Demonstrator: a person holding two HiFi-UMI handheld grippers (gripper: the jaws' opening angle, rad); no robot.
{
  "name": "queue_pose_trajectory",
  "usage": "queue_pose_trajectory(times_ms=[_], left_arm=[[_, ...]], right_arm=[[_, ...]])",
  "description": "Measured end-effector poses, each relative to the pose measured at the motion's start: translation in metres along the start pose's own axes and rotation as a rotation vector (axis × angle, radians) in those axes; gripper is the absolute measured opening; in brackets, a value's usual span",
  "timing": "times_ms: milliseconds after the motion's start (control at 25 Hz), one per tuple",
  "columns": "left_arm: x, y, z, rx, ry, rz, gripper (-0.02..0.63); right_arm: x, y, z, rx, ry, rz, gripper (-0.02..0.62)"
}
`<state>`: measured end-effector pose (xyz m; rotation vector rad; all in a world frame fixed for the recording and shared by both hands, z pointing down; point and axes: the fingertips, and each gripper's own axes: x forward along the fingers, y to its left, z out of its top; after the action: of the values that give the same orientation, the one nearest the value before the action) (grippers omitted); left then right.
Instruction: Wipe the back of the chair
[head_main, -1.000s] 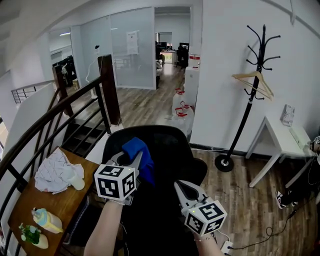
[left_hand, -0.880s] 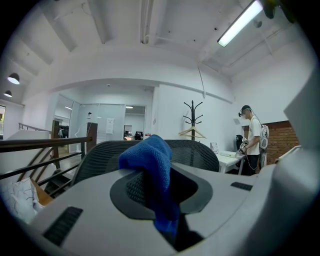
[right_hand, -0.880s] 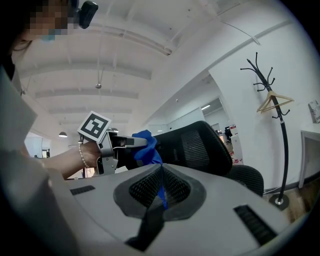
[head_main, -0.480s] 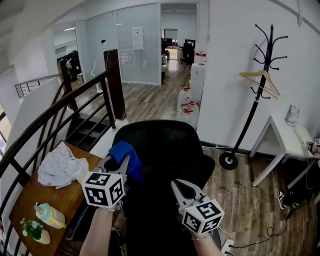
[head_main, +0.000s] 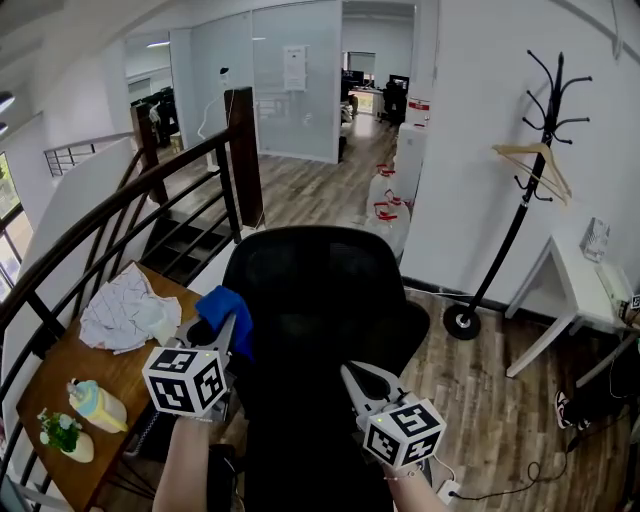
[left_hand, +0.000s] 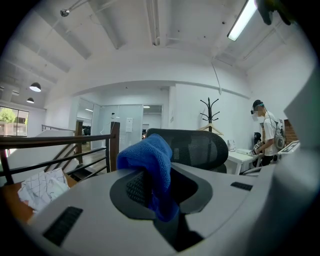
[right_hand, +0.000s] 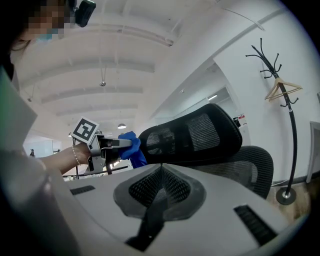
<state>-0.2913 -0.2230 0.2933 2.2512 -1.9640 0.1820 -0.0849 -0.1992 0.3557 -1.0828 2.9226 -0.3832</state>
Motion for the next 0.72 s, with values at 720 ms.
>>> queue_pose_trajectory(times_ms=[720], left_arm=[[0.058, -0.205, -0.105, -0.016, 0.222, -0.363, 0.075]], right_arm=[[-0.045, -0.069, -0.023, 0.078, 0.034, -0.052, 0.028]])
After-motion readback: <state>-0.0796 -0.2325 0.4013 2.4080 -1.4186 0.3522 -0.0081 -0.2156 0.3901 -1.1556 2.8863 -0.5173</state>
